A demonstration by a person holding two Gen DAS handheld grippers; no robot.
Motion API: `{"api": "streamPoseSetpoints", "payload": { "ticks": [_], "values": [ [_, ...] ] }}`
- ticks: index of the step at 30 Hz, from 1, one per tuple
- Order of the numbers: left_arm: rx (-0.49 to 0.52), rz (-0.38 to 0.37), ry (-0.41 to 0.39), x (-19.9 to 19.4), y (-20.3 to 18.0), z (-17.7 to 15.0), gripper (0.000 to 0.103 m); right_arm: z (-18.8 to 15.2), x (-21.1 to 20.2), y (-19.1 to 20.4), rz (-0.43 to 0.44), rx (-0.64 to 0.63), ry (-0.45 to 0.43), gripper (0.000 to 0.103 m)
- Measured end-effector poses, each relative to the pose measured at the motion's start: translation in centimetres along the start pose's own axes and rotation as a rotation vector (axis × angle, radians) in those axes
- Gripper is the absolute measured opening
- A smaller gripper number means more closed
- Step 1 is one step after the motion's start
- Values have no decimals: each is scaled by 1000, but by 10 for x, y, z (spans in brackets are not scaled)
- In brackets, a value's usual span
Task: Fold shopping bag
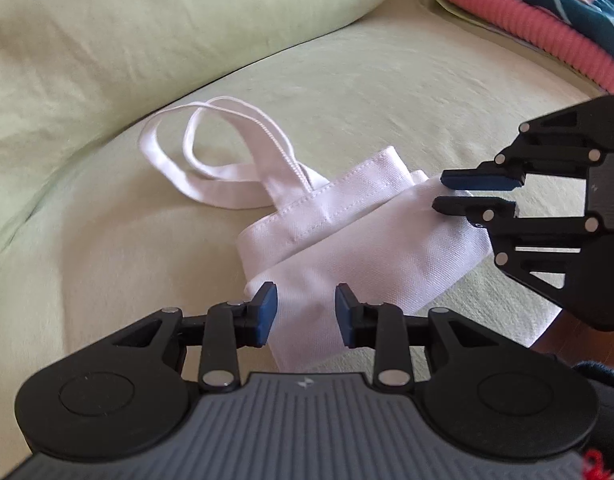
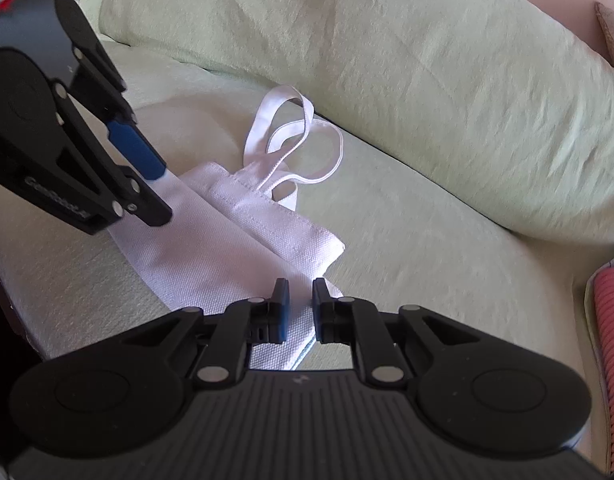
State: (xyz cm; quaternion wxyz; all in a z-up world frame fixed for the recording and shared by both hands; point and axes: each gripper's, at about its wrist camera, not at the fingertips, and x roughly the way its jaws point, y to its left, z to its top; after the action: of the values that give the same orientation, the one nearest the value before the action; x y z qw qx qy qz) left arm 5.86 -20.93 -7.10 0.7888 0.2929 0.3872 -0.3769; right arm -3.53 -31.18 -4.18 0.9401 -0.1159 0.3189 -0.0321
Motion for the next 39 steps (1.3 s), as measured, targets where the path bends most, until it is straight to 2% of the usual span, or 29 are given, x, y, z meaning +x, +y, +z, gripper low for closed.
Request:
{"api": "streamPoseSetpoints", "payload": {
  "ticks": [4,8,10,14,22,27,28,31,35,39],
  "values": [
    [-37,-13,-30,-9,1,-15,38,-1,-1,-3,10,29,-8,11],
    [-37,-21,-148,-24,-2,-29,34,-6,-4,-1,10,33,-15,11],
    [-29,-34,-181,-26,-3,-29,33,-10,-8,-1,10,38,-20,11],
    [8,-32,-122,-2,-2,-29,31,-11,-9,0,12,45,-23,11],
    [58,-63,-123,15,0,-29,31,-8,-7,2,13,51,-19,11],
    [34,-104,-126,19,7,-28,31,-7,-6,2,13,51,-19,11],
    [38,-101,-123,18,5,-27,28,-6,-7,2,15,52,-18,11],
    [70,-95,-123,15,-6,-25,28,-4,-8,-5,41,72,-9,12],
    [21,-119,-126,19,0,-30,29,-3,-11,-7,58,65,2,12],
    [39,-126,-130,20,1,-31,29,-4,-12,-7,56,71,-4,12]
  ]
}}
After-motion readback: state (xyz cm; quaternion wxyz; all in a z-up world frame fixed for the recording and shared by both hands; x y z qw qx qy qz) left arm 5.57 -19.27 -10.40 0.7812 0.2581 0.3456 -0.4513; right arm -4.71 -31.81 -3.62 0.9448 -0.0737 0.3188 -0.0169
